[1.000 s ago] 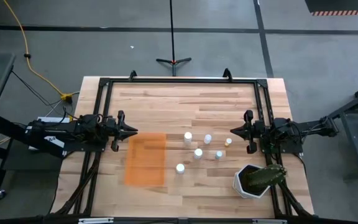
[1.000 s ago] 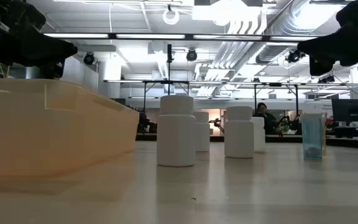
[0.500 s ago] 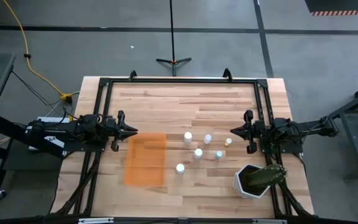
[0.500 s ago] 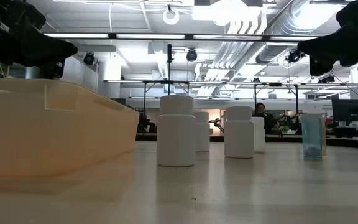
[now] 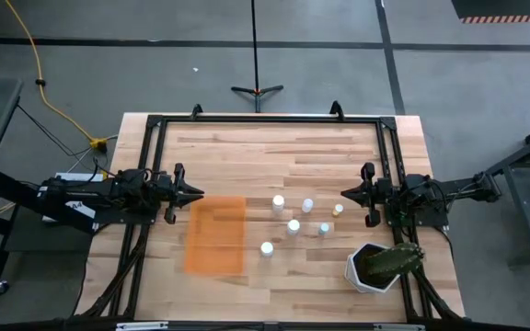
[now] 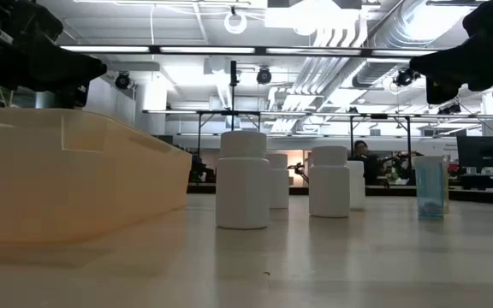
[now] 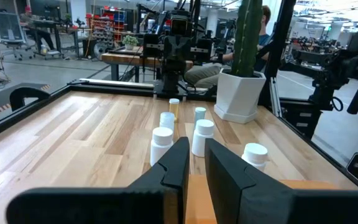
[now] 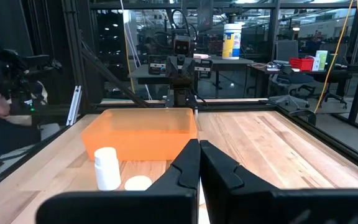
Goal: Pick and place pill bottles into a basket
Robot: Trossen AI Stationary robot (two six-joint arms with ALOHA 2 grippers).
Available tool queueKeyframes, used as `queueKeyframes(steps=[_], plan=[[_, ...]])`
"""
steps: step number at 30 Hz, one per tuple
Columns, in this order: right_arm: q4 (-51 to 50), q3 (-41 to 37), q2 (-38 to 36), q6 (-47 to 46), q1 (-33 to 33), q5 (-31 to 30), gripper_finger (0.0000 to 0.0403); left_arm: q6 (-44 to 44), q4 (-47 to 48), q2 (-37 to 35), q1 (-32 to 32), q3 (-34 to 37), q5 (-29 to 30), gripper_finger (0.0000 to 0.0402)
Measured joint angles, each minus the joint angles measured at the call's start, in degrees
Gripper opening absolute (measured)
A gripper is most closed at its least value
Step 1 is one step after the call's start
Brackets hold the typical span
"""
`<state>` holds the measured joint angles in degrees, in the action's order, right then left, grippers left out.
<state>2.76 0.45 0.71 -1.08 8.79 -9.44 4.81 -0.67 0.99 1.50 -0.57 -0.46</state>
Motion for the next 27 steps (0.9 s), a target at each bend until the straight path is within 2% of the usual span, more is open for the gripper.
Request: queueKeyframes(steps=[27], plan=[[0.0, 0.01, 0.0, 0.0, -0.01, -0.01, 0.0, -0.05, 0.72, 0.0, 0.02, -0.22, 0.01, 0.0088]])
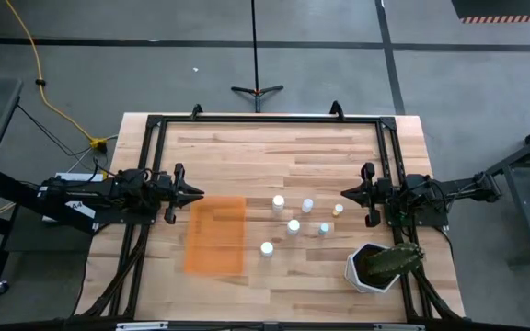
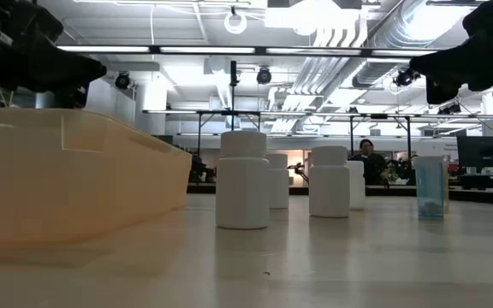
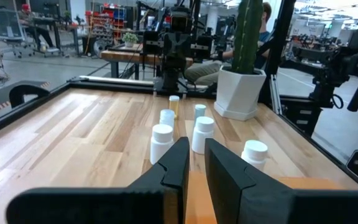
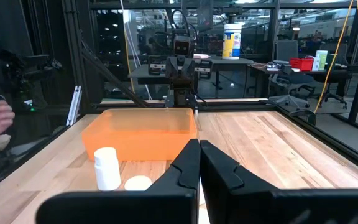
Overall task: Pick and place pill bottles into a basket
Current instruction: Put the yellow pill bottle into the orange bin
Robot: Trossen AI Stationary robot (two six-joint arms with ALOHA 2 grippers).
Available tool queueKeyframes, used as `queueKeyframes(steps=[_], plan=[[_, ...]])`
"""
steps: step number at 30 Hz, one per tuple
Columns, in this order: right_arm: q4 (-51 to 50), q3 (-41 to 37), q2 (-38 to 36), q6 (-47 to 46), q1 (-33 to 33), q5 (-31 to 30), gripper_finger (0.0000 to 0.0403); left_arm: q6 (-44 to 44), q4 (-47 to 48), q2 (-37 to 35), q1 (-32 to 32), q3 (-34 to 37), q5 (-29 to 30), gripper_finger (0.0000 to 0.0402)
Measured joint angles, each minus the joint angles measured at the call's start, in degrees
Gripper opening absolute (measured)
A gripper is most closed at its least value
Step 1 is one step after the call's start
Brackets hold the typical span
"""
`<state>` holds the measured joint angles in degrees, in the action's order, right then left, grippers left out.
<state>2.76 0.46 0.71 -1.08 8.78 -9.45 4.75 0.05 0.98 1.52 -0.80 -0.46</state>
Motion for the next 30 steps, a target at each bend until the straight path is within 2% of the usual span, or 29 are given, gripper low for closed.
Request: queueKeyframes(steps=[5, 10, 28, 30], plan=[[0.0, 0.01, 0.02, 0.0, 0.0, 0.0, 0.0, 0.02, 0.09, 0.01, -0.02, -0.04, 0.0, 0.0088], [0.0, 0.0, 0.0, -0.02, 0.01, 0.0, 0.0, -1.51, -4.04, -0.03, -0.02, -0.22, 1.26, 0.0088], [0.04, 0.01, 0.02, 2.93, -0.07, -1.4, 0.0, -1.49, -2.47, -0.01, -0.02, -0.31, 1.48, 0.0088], [0.04, -0.01, 0.01, 2.63, -0.07, -1.39, 0.0, -1.53, -2.59, -0.01, 0.0, -0.33, 3.25, 0.0088]])
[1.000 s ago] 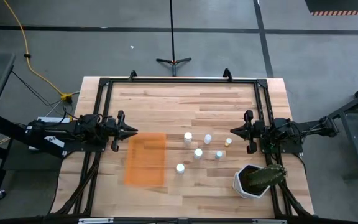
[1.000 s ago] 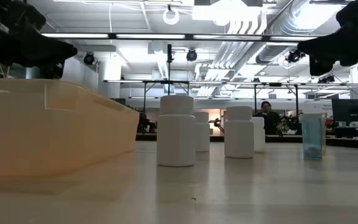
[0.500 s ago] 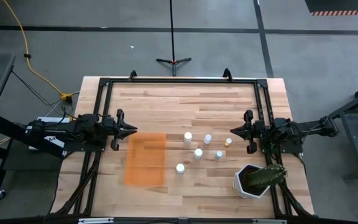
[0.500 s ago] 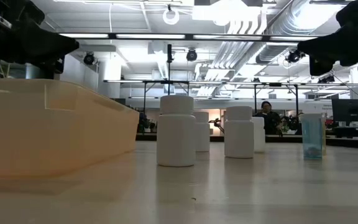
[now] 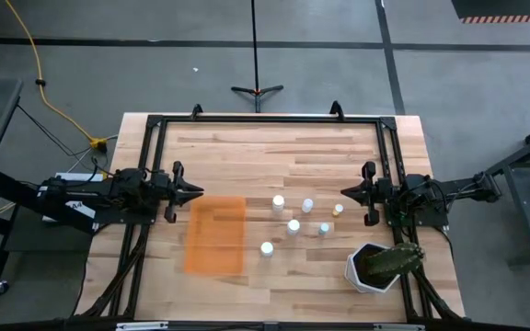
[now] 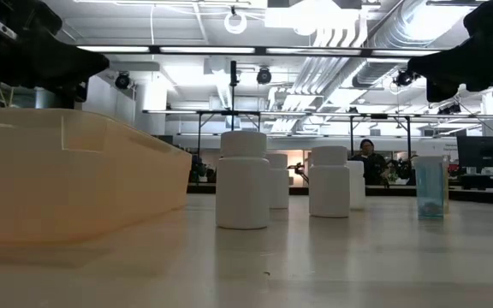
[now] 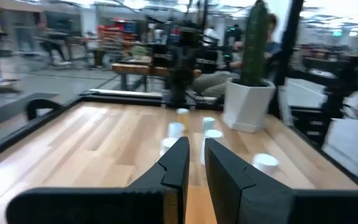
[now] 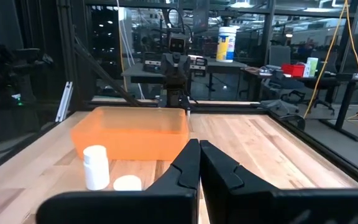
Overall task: Pick and place pill bottles into a basket
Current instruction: Put the yellow pill bottle into the orange bin
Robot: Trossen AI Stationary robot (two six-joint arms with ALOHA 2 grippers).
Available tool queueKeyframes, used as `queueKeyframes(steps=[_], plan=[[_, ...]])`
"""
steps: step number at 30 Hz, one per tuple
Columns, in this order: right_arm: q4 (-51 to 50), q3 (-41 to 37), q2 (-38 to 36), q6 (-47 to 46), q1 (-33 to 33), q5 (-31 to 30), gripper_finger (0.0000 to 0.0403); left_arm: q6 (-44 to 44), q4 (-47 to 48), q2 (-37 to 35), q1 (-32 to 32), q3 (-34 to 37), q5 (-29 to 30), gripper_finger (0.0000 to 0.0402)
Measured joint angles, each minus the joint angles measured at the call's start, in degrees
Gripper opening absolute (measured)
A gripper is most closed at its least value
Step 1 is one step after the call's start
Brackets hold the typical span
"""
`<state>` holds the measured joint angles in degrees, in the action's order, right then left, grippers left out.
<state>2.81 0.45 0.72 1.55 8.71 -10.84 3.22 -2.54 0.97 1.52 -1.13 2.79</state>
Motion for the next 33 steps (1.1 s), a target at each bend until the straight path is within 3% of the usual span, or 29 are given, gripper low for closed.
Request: queueKeyframes(steps=[14, 24, 28, 33], plan=[[1.02, 0.01, -0.01, -2.62, 0.0, -1.02, 0.0, 0.06, 1.4, 0.02, -0.02, -0.04, 11.59, 0.0088], [6.67, 0.12, 0.05, -1.78, -0.11, -2.95, 0.0003, 0.07, 1.39, 0.02, -0.02, -0.07, 11.97, 0.0088], [6.86, 1.9, 1.41, -1.63, -0.09, -6.09, 0.0035, 0.07, 1.37, 0.02, -0.02, -0.07, 11.97, 0.0088], [5.62, 4.32, 7.15, -1.6, -0.11, -11.49, 0.011, 0.08, 1.36, 0.02, -0.02, -0.07, 11.95, 0.0088]])
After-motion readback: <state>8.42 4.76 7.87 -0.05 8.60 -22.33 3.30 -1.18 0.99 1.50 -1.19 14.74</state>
